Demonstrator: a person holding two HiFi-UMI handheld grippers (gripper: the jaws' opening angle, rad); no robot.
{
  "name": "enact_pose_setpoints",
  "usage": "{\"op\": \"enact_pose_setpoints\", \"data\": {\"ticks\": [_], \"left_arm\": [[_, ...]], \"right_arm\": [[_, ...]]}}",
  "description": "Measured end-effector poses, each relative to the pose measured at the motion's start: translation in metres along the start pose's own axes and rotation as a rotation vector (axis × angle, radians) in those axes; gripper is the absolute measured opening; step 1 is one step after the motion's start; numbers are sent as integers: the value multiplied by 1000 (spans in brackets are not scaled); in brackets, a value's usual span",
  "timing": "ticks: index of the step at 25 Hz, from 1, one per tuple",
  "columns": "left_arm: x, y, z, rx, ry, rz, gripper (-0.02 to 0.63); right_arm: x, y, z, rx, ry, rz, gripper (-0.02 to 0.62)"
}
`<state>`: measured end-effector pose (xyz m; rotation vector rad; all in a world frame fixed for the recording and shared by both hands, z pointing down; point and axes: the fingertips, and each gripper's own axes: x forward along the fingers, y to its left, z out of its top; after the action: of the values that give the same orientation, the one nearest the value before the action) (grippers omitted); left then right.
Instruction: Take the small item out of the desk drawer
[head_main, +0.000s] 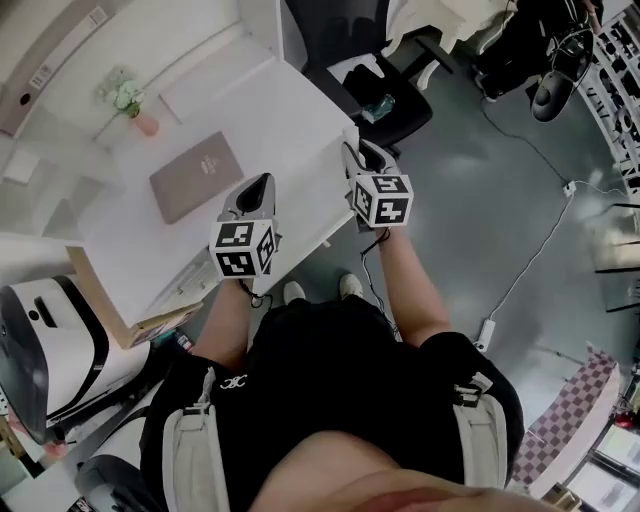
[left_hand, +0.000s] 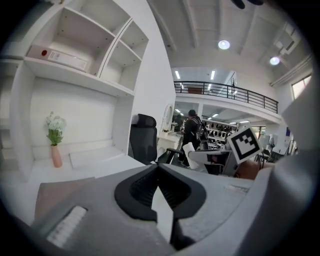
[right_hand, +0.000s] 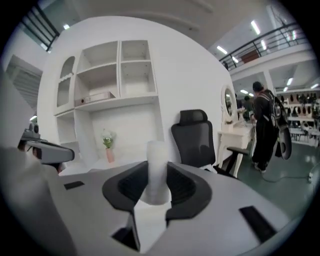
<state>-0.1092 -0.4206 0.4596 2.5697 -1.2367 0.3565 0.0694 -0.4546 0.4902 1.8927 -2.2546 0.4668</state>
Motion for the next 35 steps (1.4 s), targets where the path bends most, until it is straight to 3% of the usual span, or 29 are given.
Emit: {"op": "enact_pose_setpoints", "data": {"ticks": [5, 15, 35], "left_arm": [[-4, -25, 34, 46, -53, -20, 14], [-4, -61, 81, 69, -156, -12, 14], [-13, -106, 90, 82, -184, 5, 14]], "right_arm": [[-52, 12, 57, -101, -167, -27, 112], [-127, -14, 110, -105, -370, -76, 110], [-168, -32, 104, -58, -386, -27, 112]]}}
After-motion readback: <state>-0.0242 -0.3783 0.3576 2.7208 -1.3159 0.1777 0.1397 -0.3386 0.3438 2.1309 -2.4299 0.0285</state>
